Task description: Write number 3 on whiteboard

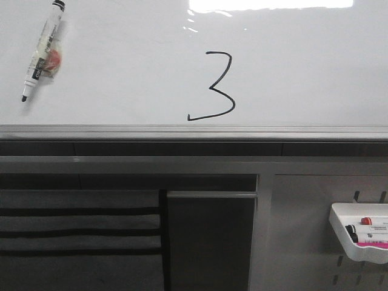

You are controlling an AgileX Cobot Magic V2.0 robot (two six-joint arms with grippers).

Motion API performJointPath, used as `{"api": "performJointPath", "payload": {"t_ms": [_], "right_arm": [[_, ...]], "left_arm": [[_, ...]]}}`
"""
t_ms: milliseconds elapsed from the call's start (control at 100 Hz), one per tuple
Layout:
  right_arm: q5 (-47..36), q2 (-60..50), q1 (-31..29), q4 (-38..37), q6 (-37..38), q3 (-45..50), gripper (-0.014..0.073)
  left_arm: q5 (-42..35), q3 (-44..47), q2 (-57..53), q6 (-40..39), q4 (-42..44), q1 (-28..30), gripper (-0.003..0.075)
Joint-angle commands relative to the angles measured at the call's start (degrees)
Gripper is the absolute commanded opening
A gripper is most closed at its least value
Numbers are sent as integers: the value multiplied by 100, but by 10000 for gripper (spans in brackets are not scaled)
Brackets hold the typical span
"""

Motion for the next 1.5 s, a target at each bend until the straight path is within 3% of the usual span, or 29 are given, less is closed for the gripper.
{"api": "performJointPath", "payload": {"t_ms": [0,140,290,350,510,660,1490], "right_arm": [[-388,35,-28,87,-60,-164,-69],[-388,35,-28,87,-60,-164,-69],[-388,35,-28,87,-60,-164,-69],[-388,35,-28,87,-60,-164,-69],[-388,35,-28,87,-60,-164,-69],[-388,35,-28,87,-60,-164,-69],[-388,35,-28,87,-60,-164,-69]], "left_arm": [[-427,28,-104,-49,20,-22,-20],[-536,379,-346,-557,757,-52,-20],[-648,610,-346,-2801,2894,-52,-20],[-604,610,-346,-3233,3469,-52,-20],[-594,610,-346,-3171,3173,-52,-20],[-529,610,-346,-2406,2692,-52,-20],[-514,610,-346,-2393,2635,-52,-20]]}}
